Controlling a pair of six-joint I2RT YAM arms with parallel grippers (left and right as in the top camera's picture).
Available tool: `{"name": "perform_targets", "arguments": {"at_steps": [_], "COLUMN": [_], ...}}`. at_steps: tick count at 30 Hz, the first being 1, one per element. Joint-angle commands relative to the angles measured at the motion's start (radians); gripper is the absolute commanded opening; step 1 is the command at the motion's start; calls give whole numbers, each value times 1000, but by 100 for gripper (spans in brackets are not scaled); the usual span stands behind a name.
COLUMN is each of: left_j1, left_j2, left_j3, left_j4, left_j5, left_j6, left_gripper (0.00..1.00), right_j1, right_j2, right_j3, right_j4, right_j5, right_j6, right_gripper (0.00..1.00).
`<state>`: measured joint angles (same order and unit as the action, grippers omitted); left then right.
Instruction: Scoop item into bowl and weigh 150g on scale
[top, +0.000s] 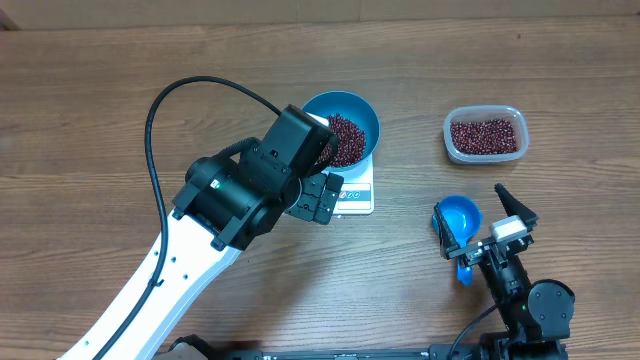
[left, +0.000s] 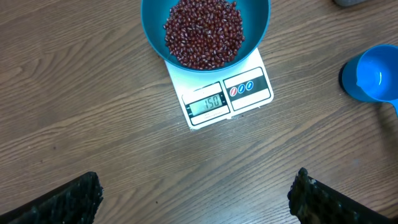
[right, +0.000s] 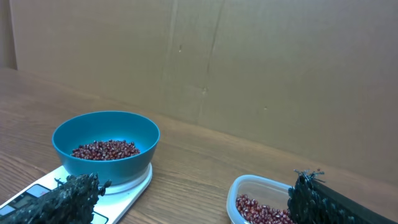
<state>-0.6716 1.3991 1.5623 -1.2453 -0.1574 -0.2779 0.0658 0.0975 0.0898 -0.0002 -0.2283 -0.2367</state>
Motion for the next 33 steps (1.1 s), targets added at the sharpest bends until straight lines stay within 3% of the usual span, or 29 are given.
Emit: {"name": "perform_targets", "arguments": {"at_steps": [1, 33], "left_j1": [4, 4], "left_j2": [0, 0], "left_j3": [13, 13], "left_j4": [0, 0], "left_j5": [-3, -3], "left_j6": [19, 19], "left_gripper": [99, 100], "right_j1": [-6, -8], "right_j2": [-40, -95], "right_j3": [-25, -82], "right_j4": [6, -62], "right_j5": [15, 29], "right_j6": [-1, 0], "right_gripper": [100, 100]}}
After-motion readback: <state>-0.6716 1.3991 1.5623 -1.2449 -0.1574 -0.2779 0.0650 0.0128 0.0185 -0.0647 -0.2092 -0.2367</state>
